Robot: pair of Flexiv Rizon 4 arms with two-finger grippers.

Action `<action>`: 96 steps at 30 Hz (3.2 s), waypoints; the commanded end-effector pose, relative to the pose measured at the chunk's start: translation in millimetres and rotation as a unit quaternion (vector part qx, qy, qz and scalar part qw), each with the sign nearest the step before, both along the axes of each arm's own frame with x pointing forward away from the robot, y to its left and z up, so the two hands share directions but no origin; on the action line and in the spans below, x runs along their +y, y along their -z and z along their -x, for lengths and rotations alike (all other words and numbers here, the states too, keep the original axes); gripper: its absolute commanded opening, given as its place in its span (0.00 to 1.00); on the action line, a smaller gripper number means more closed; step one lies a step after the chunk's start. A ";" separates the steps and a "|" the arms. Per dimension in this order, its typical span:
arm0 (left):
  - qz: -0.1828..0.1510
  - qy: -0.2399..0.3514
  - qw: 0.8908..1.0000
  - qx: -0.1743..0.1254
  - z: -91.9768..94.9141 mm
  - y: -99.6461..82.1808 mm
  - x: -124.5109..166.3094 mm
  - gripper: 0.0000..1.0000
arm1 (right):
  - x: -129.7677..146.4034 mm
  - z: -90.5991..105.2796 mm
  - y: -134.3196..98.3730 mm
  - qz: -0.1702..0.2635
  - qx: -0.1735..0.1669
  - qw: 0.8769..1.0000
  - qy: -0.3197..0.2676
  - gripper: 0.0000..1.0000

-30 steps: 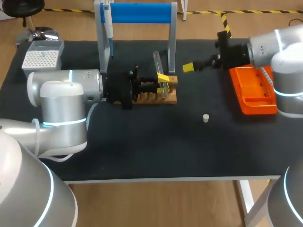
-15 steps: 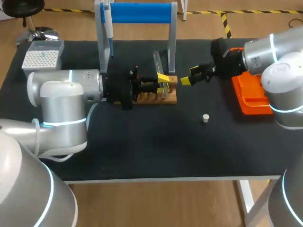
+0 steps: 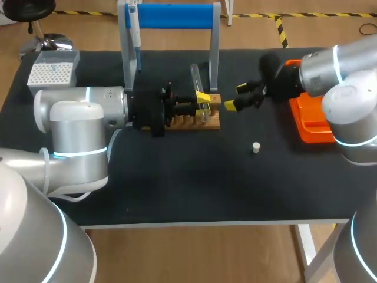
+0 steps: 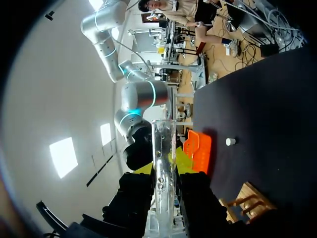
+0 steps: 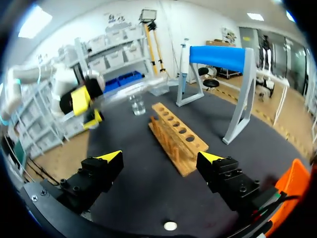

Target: Invert the test tube, pick up the pipette, mount the tip to pipette, aspirate from beaker and dispense into the tube, eject the tip, return the pipette, and cap with the stopper.

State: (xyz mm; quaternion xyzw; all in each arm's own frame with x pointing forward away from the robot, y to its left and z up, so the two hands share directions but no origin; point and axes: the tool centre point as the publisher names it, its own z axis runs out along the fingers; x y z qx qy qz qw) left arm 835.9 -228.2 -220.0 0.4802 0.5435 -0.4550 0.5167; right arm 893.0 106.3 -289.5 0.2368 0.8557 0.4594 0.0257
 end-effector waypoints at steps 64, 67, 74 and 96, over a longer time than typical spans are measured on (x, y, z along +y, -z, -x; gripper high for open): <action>-0.010 -0.010 0.908 0.419 -48.1 -36.6 33.2 0.00 | 17.0 3.0 37.5 0.005 -0.090 0.996 -0.002 1.00; -0.010 -0.010 0.908 0.419 -48.1 -36.6 33.2 0.00 | 17.0 3.0 37.5 0.005 -0.090 0.996 -0.002 1.00; -0.010 -0.010 0.908 0.419 -48.1 -36.6 33.2 0.00 | 17.0 3.0 37.5 0.005 -0.090 0.996 -0.002 1.00; 0.123 -0.058 0.722 0.678 -121.7 -42.4 69.2 0.00 | 17.0 3.0 37.5 0.005 -0.090 0.996 -0.002 1.00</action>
